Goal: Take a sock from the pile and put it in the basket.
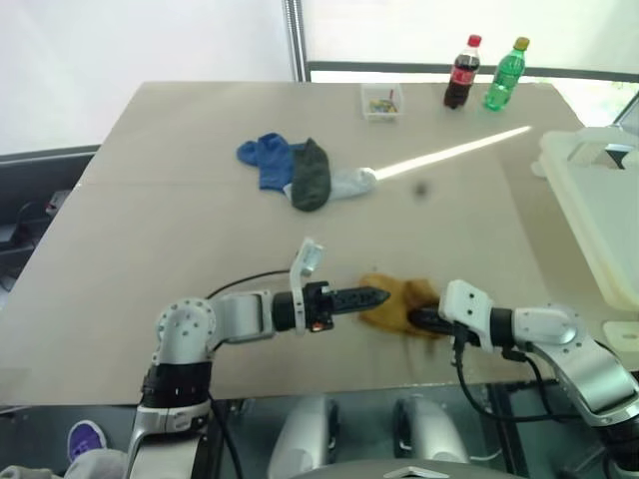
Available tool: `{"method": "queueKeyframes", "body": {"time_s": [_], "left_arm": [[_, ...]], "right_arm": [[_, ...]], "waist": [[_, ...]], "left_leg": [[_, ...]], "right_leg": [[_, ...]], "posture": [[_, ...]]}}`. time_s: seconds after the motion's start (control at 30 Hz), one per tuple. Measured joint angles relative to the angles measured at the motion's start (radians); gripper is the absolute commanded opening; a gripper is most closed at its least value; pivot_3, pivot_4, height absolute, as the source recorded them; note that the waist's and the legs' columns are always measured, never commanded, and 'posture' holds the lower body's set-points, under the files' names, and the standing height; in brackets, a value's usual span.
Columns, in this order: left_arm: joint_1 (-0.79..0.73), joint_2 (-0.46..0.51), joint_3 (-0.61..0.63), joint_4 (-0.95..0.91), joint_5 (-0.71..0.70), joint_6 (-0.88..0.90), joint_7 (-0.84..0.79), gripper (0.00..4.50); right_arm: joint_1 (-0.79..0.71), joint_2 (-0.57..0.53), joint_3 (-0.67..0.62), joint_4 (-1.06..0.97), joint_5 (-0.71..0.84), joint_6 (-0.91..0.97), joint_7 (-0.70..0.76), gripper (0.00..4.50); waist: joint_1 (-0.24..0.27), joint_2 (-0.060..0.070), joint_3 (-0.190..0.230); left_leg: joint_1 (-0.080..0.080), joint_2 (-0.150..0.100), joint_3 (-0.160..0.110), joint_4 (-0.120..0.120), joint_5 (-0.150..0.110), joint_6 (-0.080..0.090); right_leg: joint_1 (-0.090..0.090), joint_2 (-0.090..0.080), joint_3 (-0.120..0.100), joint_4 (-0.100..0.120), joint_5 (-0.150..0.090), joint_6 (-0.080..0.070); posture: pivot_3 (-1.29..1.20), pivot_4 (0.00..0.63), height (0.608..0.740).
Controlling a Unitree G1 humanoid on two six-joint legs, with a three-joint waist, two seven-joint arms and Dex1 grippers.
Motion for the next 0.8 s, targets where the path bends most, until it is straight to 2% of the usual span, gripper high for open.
{"method": "queueKeyframes", "body": {"time_s": [0.2,0.53,0.63,0.8], "left_arm": [[-0.057,-0.009,-0.029,0.039,0.004,0.000,-0.095,4.47],[-0.151,-0.105,-0.088,0.191,0.075,0.003,-0.176,4.47],[-0.151,-0.094,-0.089,0.208,0.097,0.028,-0.181,4.47],[-0.135,-0.014,-0.077,0.208,0.130,0.083,-0.204,4.47]], "right_arm": [[0.010,0.000,-0.002,-0.018,-0.001,0.006,-0.016,0.00],[0.043,-0.002,-0.020,-0.093,0.020,0.076,-0.053,0.00],[0.046,-0.002,-0.028,-0.101,0.028,0.091,-0.063,0.00],[0.045,0.004,-0.031,-0.100,0.030,0.095,-0.070,0.00]], "waist": [[0.000,0.000,0.000],[0.000,-0.001,0.001],[-0.002,-0.001,0.001],[-0.001,-0.001,0.001]], "left_leg": [[0.000,0.000,0.000,0.000,0.000,0.000],[-0.001,0.000,0.000,0.000,0.000,0.001],[-0.001,0.000,0.000,0.000,-0.001,0.002],[-0.001,0.001,0.000,0.000,-0.002,0.003]], "right_leg": [[0.000,0.001,0.000,0.000,0.000,0.000],[0.000,0.002,0.000,0.000,0.000,0.000],[0.000,0.002,0.001,0.000,0.000,0.000],[-0.001,0.003,0.001,0.000,0.000,0.000]], "posture": [[0.00,0.150,0.732],[0.00,0.150,0.732],[0.00,0.150,0.732],[0.00,0.150,0.732]]}}
